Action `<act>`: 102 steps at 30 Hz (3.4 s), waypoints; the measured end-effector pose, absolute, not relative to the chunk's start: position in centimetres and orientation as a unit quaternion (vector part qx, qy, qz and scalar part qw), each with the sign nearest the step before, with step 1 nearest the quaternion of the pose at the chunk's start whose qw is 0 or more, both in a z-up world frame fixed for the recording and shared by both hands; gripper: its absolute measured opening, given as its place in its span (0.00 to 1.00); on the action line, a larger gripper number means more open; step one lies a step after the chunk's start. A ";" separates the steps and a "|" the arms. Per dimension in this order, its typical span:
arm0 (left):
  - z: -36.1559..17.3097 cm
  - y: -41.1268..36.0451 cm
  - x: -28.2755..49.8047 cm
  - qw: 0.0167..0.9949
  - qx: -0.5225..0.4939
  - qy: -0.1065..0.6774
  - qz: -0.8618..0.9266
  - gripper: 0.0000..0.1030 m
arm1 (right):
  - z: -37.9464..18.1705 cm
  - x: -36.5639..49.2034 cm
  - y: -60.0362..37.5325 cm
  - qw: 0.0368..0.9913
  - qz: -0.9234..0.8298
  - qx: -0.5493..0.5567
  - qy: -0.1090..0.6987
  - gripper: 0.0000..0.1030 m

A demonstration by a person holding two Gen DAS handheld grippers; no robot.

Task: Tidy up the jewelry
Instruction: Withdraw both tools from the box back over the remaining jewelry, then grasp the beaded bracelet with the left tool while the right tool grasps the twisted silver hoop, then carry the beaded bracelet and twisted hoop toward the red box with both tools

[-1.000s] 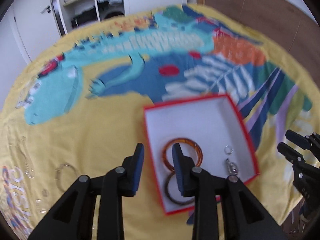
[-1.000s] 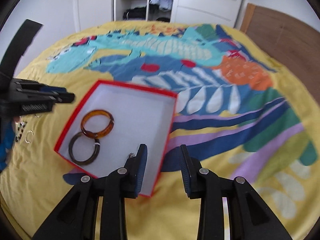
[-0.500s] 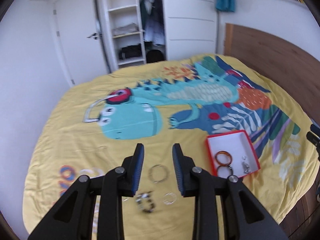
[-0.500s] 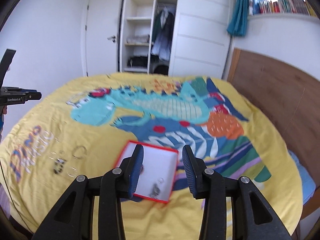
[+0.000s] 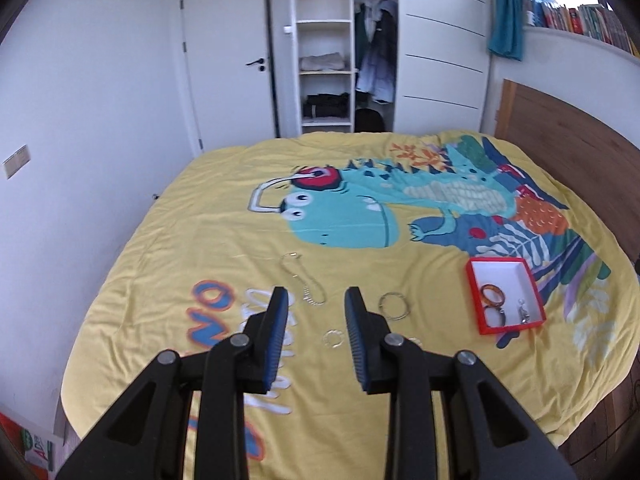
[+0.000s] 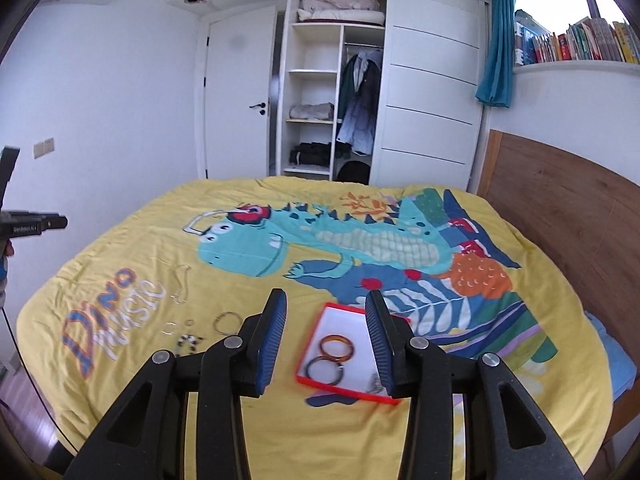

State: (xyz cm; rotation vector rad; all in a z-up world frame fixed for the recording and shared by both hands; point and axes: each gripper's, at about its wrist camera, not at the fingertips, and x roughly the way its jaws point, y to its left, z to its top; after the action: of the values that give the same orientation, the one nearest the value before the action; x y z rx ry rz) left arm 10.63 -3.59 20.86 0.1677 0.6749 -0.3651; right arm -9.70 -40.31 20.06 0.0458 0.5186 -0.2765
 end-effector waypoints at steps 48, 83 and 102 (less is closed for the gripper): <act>-6.6 -10.3 20.8 0.812 0.015 0.549 -0.198 0.27 | -6.1 8.7 -36.2 0.888 -0.003 0.100 0.449 0.39; -13.9 -15.0 24.1 0.796 0.011 0.575 -0.188 0.10 | -15.6 17.2 -32.5 0.859 0.029 0.088 0.504 0.14; -6.1 -10.4 18.7 0.827 -0.009 0.532 -0.180 0.08 | -9.4 8.4 -31.9 0.874 0.003 0.104 0.474 0.05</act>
State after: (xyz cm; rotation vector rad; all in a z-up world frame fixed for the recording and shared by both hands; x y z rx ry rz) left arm 18.67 -10.44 -6.07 -0.0192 1.1291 -0.3827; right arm 8.45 -31.92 -9.43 0.2175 0.9899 0.0073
